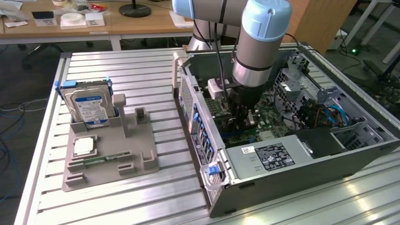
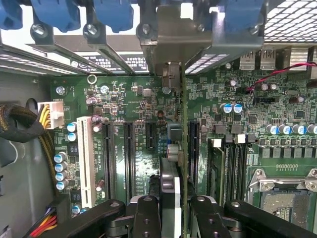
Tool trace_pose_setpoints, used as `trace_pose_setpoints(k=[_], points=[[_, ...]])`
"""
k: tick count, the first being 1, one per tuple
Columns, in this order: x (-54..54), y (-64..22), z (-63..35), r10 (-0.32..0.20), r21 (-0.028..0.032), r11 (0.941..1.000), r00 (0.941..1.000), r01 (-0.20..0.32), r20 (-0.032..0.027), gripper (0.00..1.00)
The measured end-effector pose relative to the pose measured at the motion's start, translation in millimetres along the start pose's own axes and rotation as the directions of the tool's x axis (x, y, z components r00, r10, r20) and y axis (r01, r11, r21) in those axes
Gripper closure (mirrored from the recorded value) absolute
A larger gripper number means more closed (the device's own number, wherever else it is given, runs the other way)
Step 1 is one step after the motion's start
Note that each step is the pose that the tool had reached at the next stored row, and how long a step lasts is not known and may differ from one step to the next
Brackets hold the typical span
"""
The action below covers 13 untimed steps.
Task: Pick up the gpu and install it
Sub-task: 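Insert the gpu into the slot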
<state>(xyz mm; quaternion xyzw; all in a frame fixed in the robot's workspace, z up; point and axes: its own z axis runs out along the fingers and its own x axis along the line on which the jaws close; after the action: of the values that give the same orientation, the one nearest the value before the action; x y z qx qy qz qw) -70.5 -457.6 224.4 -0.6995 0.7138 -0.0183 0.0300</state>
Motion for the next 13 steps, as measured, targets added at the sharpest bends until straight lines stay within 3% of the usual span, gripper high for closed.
trace_pose_setpoints(k=[5, 13], points=[[-0.1, -0.4, -4.8, 0.0, 0.0001, 1.0, 1.0, 0.0, 0.0002, 0.72], [0.2, -0.3, -4.6, 0.001, 0.0001, 1.0, 1.0, -0.001, 0.0002, 0.72]])
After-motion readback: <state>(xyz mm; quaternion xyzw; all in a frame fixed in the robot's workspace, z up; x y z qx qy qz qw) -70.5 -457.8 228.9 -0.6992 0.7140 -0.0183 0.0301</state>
